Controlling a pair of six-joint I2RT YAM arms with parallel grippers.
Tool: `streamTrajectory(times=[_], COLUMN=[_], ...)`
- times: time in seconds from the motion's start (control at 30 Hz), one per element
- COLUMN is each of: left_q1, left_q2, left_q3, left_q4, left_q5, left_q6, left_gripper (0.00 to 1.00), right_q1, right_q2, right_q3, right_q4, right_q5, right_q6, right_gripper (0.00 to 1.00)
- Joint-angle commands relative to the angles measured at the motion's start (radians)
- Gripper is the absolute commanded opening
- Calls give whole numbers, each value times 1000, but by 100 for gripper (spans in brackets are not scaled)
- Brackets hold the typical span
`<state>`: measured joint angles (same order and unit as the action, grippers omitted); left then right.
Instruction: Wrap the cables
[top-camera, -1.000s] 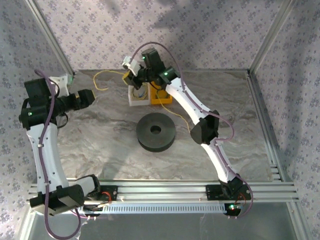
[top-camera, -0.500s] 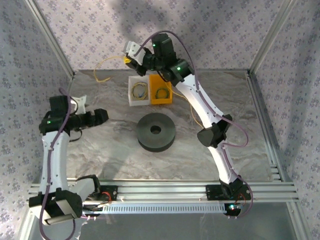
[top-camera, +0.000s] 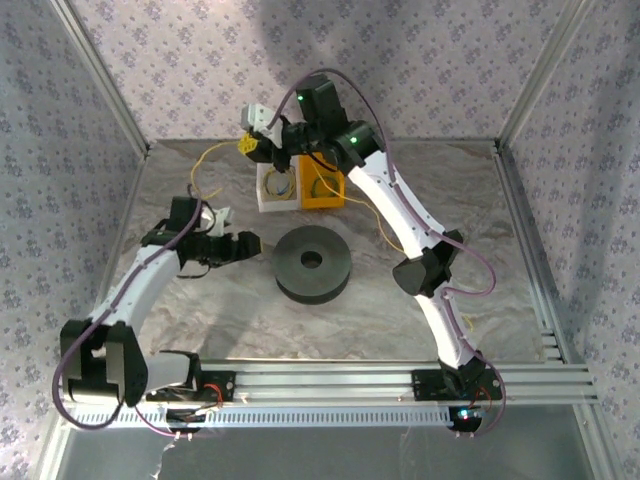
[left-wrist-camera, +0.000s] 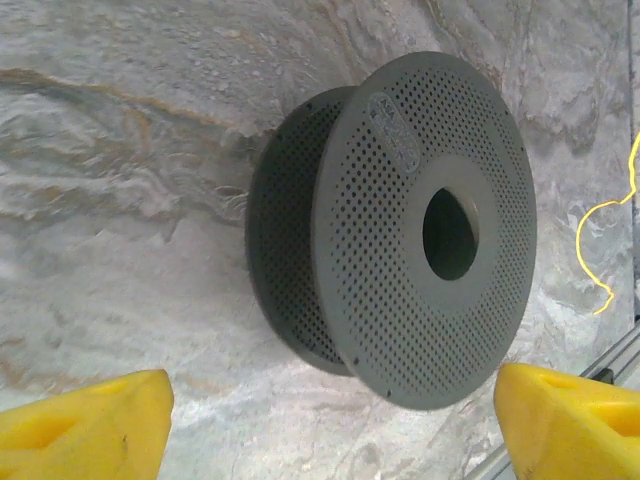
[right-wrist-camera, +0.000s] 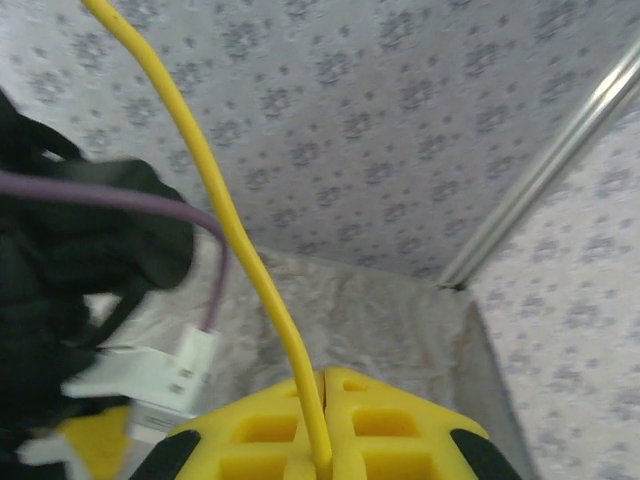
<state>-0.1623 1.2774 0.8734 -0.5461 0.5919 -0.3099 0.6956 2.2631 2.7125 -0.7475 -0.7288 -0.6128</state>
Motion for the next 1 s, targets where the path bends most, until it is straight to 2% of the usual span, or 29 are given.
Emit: streamTrajectory(times=[0.0, 0.23, 0.63, 0.77, 0.97], left_q1=[-42, -103, -138, -138, -138], left_q2=[69, 235, 373, 391, 409], left_q3=[-8, 20, 67, 70, 91], left_q4=[120, 221, 344, 375, 367], left_q5=[-10, 10, 90, 115, 119], left_q6=[-44, -72, -133, -156, -157], left_gripper=[84, 77, 64, 52, 28], right_q1=[-11, 1, 13, 14, 14], right_q2=[4, 7, 16, 16, 11], right_q3=[30, 19, -21, -35, -42], right_q4=[-122, -165, -152, -147, -145], right_q5=[-153, -205, -166, -155, -107], right_q6=[49, 66, 68, 69, 67], right_gripper=[0, 0, 0, 0, 0])
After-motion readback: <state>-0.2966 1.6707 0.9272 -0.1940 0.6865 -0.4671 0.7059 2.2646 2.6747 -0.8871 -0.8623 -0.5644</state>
